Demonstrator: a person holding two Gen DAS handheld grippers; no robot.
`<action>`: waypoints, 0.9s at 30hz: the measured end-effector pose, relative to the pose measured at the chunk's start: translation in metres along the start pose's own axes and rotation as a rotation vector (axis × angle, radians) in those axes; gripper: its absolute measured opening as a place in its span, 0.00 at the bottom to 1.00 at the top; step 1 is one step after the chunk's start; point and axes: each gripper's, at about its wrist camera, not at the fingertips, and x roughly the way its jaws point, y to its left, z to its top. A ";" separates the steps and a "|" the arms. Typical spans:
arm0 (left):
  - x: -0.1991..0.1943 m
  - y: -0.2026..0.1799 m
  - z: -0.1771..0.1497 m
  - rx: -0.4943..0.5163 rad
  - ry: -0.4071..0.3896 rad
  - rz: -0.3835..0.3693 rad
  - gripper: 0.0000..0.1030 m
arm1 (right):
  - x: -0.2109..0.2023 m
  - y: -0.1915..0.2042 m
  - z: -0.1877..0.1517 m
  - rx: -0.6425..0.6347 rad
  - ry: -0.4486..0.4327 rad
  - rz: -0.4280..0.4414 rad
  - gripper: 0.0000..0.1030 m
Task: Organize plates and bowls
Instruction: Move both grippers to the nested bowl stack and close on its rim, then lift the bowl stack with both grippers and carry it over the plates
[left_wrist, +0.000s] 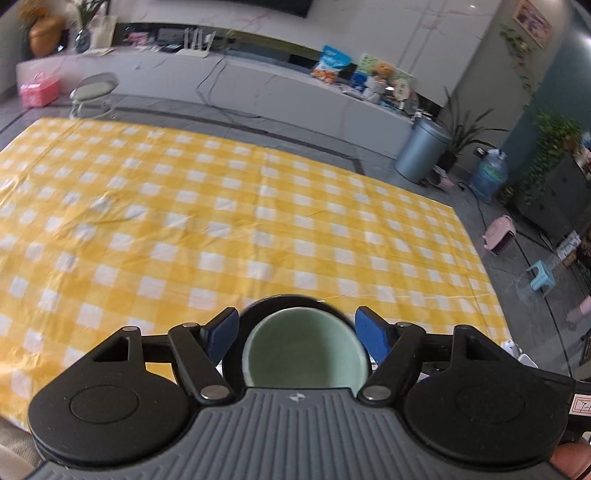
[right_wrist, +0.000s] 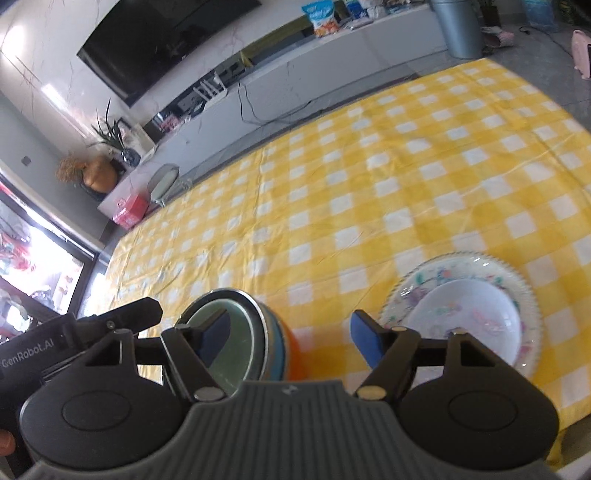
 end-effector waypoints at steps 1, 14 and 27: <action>0.002 0.008 -0.001 -0.018 0.003 0.006 0.82 | 0.008 0.004 -0.002 -0.005 0.017 -0.011 0.66; 0.050 0.062 -0.030 -0.204 0.170 -0.069 0.73 | 0.060 0.007 -0.018 0.092 0.147 -0.019 0.58; 0.069 0.070 -0.038 -0.257 0.222 -0.092 0.53 | 0.078 -0.001 -0.027 0.165 0.187 -0.002 0.46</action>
